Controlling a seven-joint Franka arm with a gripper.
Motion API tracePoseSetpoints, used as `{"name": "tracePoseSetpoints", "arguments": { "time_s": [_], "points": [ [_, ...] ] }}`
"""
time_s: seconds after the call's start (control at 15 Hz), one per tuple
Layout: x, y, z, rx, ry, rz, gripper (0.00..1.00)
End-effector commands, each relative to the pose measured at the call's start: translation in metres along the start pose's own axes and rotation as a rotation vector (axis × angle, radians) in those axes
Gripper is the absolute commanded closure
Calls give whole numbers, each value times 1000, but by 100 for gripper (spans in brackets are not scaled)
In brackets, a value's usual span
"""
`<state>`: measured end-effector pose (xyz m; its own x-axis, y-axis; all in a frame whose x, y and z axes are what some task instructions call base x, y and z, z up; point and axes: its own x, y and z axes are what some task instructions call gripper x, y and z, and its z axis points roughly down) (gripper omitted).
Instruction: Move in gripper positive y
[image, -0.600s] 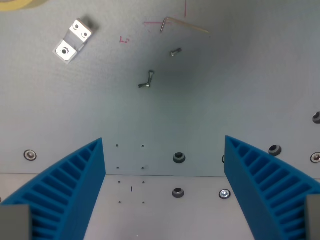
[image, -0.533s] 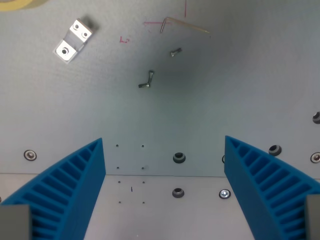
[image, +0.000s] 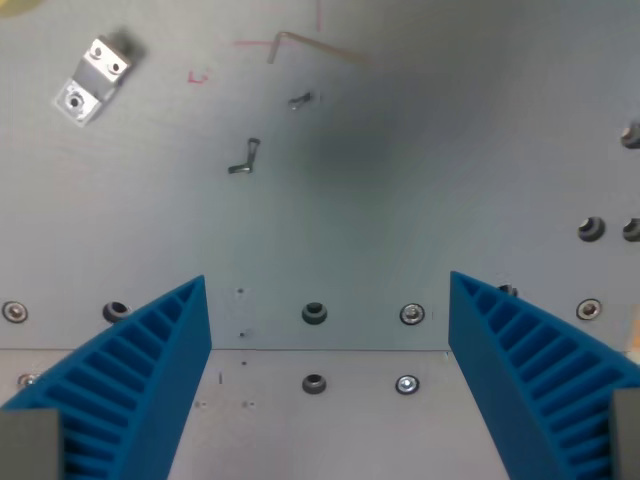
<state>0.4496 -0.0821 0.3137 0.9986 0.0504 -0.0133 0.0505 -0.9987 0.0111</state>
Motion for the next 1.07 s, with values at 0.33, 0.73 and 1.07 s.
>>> {"name": "tracePoseSetpoints", "arguments": {
  "time_s": [0.33, 0.73, 1.07],
  "points": [
    [5, 35, -2, 8, 2, -12, 0],
    [5, 65, -1, 8, 2, -12, 0],
    [5, 90, -1, 8, 2, -12, 0]
  ]
}}
